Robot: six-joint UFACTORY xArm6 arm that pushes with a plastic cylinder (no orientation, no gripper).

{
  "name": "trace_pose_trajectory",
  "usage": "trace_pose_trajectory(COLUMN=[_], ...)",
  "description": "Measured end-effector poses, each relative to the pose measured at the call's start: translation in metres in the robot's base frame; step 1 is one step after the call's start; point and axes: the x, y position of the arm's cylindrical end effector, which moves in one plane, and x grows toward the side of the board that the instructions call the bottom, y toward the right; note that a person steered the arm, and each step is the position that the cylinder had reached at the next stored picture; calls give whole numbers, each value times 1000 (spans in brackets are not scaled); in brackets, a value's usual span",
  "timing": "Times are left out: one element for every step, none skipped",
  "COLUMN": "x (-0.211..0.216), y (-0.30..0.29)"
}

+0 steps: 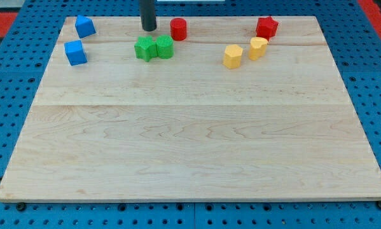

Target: Place the green blocks diagonally at the bottom left of the yellow hexagon

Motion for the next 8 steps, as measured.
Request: trace_pose_trajectory(x=[12,27,44,77,58,50,40,39], y=[26,37,54,56,40,40,1,-41])
